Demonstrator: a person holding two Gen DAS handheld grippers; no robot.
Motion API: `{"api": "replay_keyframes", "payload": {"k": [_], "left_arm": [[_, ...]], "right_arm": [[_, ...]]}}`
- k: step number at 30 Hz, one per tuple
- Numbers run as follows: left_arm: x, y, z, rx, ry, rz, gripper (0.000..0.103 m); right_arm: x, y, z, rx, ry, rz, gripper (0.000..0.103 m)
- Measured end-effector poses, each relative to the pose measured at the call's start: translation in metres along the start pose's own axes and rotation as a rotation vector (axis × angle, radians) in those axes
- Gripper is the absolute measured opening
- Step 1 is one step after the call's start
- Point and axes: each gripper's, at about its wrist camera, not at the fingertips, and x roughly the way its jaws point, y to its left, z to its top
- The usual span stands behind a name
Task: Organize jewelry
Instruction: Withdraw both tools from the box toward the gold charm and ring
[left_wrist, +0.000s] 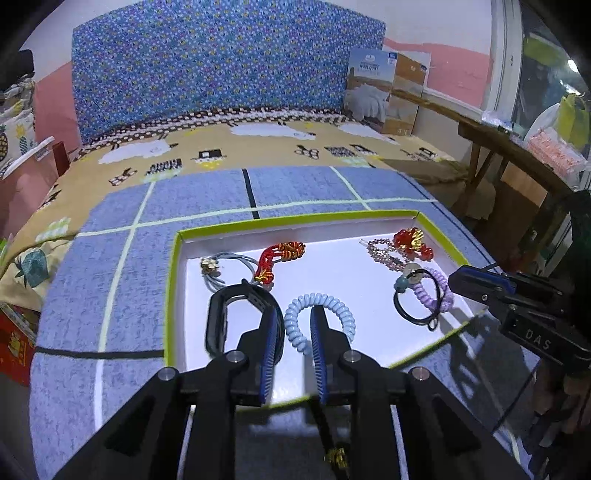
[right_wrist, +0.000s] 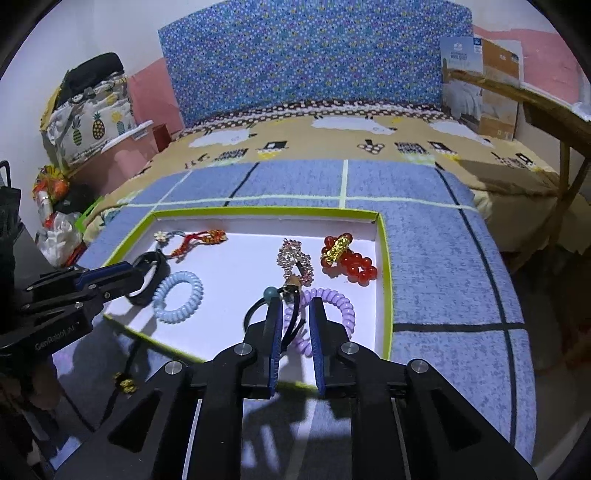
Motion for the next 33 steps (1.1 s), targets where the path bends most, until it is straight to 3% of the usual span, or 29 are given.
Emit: {"api": "replay_keyframes", "payload": {"k": [14, 19, 33], "left_arm": [[-0.076, -0.009, -0.050, 0.024, -0.098, 0.000, 0.020], [-0.100, -0.016, -0.071, 0.037, -0.128, -0.001, 0.030], [-0.125, -0.021, -0.101, 0.024, -0.123, -0.029, 0.032]], "right_arm": [[-0.068, 0.036, -0.046, -0.039, -0.062, 0.015, 0.016], [-0.090, 0.050, -0.067, -0.055, -0.078, 0.025, 0.016], [-0.115, 0.065, -0.092, -0.050, -0.089, 0.026, 0.016]]}}
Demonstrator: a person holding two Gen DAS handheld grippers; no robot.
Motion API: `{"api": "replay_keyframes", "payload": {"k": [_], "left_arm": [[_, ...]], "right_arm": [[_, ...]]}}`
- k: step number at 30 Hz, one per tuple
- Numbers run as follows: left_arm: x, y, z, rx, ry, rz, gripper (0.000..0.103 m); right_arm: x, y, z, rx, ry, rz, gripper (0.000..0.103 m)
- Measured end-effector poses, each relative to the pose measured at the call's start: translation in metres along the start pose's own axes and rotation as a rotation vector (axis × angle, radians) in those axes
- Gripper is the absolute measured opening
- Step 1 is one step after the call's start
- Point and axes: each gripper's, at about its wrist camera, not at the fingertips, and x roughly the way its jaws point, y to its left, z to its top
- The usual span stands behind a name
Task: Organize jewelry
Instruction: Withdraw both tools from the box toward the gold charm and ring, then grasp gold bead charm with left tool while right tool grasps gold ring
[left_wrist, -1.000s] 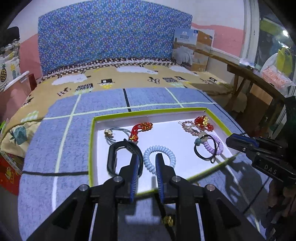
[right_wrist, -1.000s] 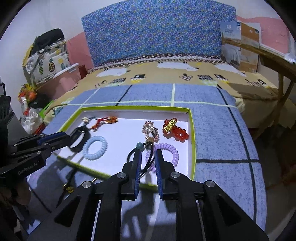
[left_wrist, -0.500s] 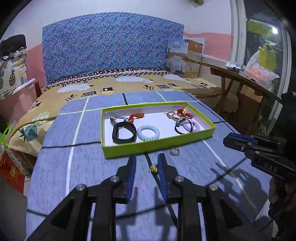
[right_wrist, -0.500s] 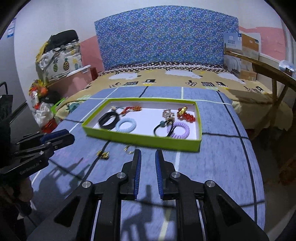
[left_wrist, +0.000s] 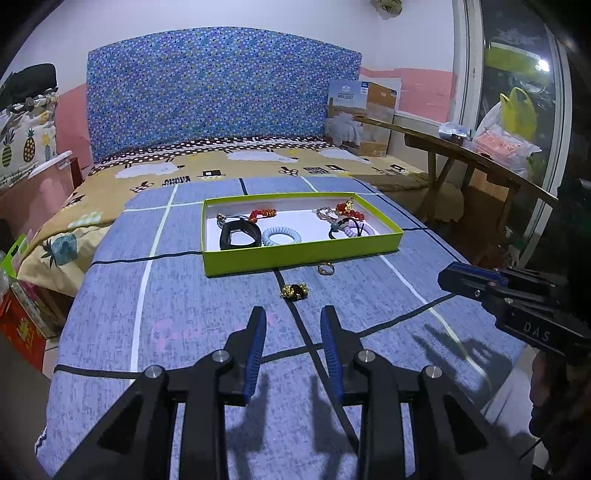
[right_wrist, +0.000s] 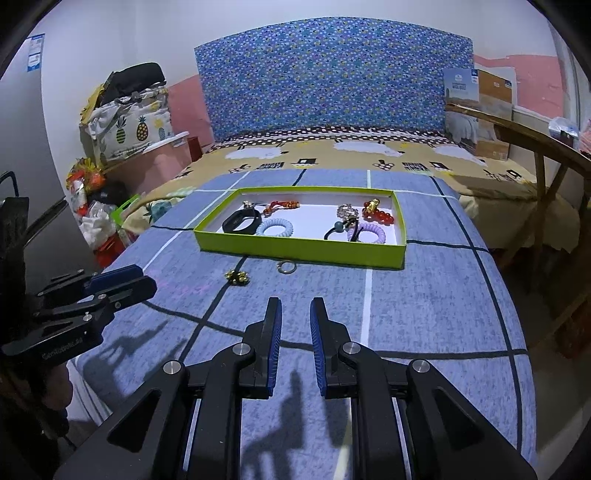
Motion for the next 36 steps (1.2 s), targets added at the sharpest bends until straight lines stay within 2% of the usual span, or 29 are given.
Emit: {"api": "replay_keyframes", "payload": {"k": [20, 26, 36], "left_arm": [[0.017, -0.003, 0.002, 0.014, 0.027, 0.008, 0.033], [0.037, -0.003, 0.007, 0.021, 0.051, 0.010, 0.033], [0.086, -0.003, 0.017, -0.007, 0.148, -0.025, 0.033]], "right_arm": [[0.010, -0.001, 0.000, -0.002, 0.024, -0.012, 0.016], [0.022, -0.006, 0.002, 0.001, 0.040, -0.011, 0.016], [0.037, -0.013, 0.004, 0.008, 0.067, -0.014, 0.016]]}}
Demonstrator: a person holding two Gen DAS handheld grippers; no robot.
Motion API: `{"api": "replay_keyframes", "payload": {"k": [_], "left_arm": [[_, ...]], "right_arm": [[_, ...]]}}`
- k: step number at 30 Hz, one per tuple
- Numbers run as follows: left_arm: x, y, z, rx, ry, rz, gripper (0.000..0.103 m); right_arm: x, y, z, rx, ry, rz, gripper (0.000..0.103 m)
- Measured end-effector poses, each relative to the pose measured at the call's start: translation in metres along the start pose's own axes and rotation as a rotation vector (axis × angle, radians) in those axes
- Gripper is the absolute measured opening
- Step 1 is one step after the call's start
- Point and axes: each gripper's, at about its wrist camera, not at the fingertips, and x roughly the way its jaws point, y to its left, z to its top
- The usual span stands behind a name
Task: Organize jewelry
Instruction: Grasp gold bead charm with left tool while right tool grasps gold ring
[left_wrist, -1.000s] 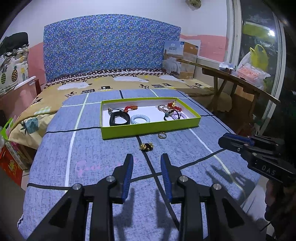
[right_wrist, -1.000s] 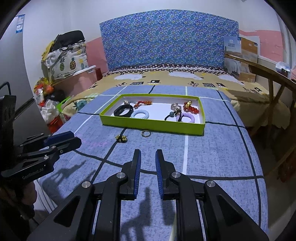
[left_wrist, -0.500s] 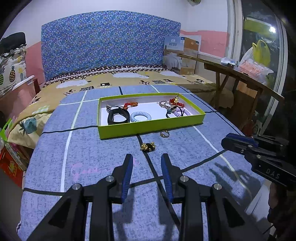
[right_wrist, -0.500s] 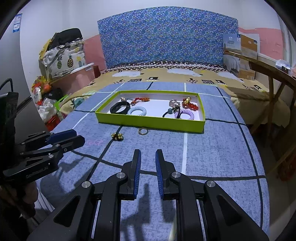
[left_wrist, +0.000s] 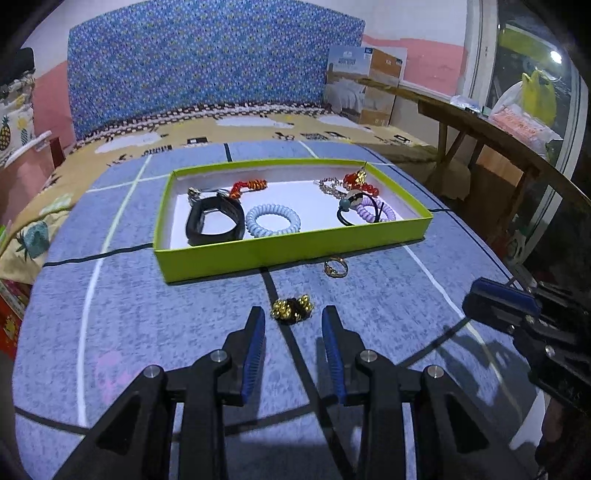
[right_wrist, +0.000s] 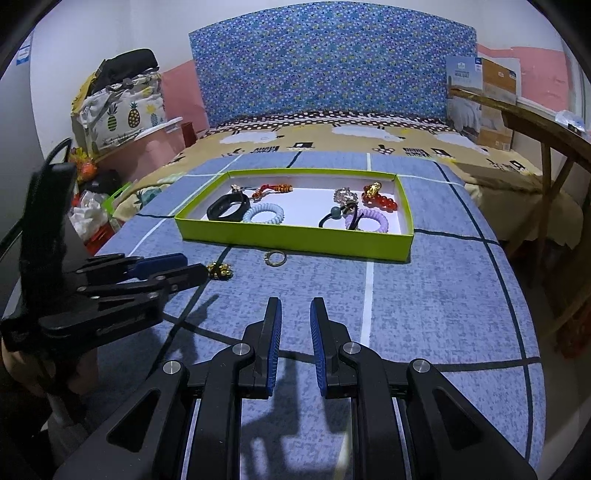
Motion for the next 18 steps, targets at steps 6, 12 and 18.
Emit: {"api": "replay_keyframes", "payload": {"k": [6, 12, 18], "left_arm": [[0.015, -0.002, 0.006, -0.026, 0.055, -0.012, 0.033], [0.027, 0.002, 0.007, -0.047, 0.096, 0.012, 0.033], [0.025, 0.003, 0.007, -0.044, 0.086, 0.021, 0.027]], "right_arm": [[0.010, -0.005, 0.004, 0.008, 0.011, 0.003, 0.016], [0.022, -0.006, 0.009, 0.002, 0.024, 0.008, 0.016], [0.039, -0.003, 0.020, -0.026, 0.047, 0.032, 0.016]]}}
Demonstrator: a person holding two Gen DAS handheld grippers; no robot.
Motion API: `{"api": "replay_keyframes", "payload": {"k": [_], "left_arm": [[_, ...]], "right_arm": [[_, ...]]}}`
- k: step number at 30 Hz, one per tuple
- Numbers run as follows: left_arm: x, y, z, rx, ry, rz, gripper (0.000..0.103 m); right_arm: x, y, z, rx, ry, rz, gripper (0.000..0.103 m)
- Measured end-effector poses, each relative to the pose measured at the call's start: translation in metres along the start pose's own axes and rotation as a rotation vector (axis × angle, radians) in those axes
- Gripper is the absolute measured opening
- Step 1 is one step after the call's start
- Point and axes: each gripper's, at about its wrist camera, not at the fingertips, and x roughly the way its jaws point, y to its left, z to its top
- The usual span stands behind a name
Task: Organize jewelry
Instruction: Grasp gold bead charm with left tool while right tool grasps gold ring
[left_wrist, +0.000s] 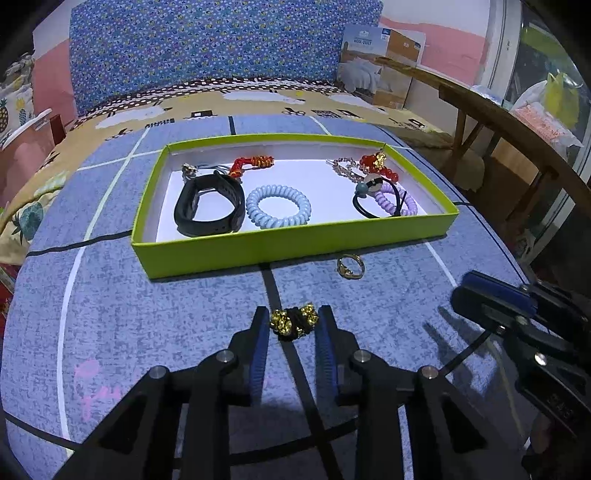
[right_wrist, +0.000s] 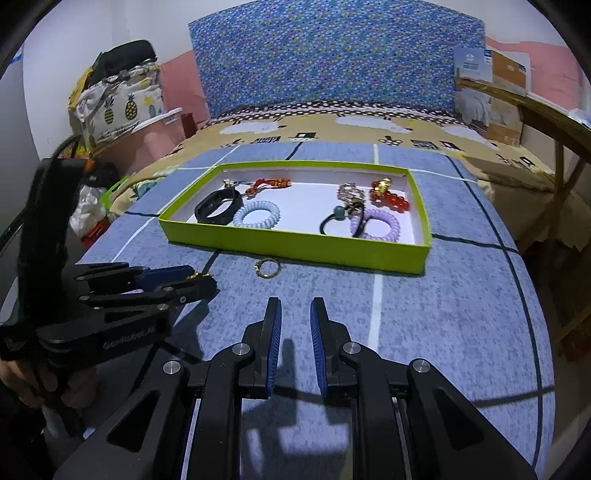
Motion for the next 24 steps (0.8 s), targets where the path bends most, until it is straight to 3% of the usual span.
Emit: {"api": "replay_keyframes", "payload": {"k": [6, 9, 22, 24], "left_arm": [[-0.011, 0.013, -0.005, -0.027, -0.017, -0.007, 0.027], [-0.017, 0.019, -0.009, -0.032, -0.024, -0.009, 0.027], [-0.026, 0.037, -0.019, -0.073, -0.032, -0.018, 0.027], [-0.027, 0.039, -0.020, -0.076, -0.037, -0.017, 0.027]], "right_arm": [[0.025, 0.008, 0.011, -0.052, 0.049, 0.037, 0.017], [0.040, 0.011, 0.017, -0.077, 0.080, 0.054, 0.045], [0.073, 0.025, 0.030, -0.157, 0.152, 0.052, 0.045], [0.074, 0.025, 0.030, -0.159, 0.155, 0.046, 0.040]]}}
